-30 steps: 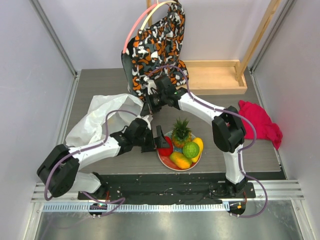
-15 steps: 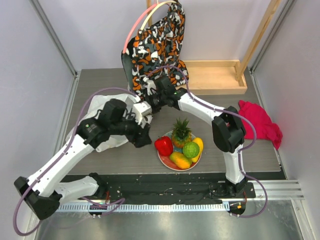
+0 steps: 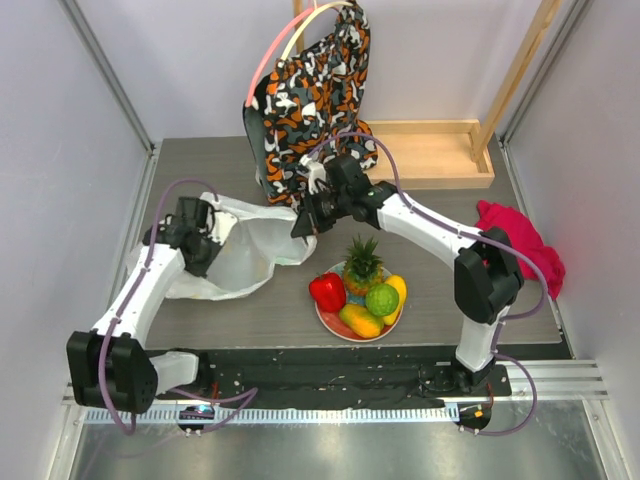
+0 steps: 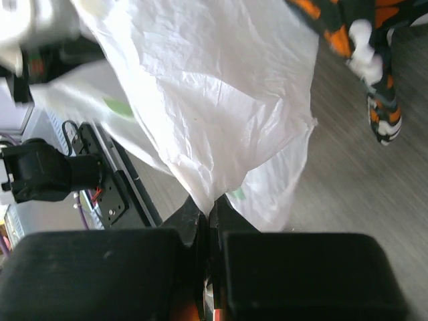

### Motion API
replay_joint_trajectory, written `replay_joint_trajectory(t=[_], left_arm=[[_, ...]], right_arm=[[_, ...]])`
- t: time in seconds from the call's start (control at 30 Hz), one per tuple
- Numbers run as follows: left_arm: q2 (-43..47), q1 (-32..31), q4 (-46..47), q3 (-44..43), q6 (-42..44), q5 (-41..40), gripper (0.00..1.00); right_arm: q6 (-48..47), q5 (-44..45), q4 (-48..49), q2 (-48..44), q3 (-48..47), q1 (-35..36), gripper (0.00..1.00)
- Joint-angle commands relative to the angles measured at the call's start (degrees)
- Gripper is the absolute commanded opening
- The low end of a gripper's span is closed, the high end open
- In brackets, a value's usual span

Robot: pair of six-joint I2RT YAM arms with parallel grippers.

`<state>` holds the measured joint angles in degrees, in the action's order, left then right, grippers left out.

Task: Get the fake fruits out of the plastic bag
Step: Take out the fake fruit from the plastic bag.

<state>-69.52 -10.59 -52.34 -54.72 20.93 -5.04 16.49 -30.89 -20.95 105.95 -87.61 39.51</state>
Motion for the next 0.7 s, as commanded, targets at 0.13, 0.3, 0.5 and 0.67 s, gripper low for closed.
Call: replay_joint_trajectory(t=[0.13, 0.3, 0.5, 0.67], left_arm=[[3.4, 5.8, -3.5, 3.9, 12.0, -6.3, 0.0], [8.9, 5.9, -1.3, 5.7, 7.9, -4.8, 0.29], [6.2, 5.8, 5.7, -1.3, 2.6, -2.3, 0.59], [-2.7, 6.4, 10.2, -2.7, -0.1, -4.6, 0.66]], right_arm=[[0.6, -2.1, 2.2, -9.5, 7.7, -0.3, 0.01], [1.7, -2.8, 3.2, -12.0, 10.9, -0.2, 0.01], [3.7, -4.1, 5.0, -11.1, 11.2, -0.2, 0.01], [2.2, -5.6, 5.2, -10.2, 9.3, 0.0, 0.01]])
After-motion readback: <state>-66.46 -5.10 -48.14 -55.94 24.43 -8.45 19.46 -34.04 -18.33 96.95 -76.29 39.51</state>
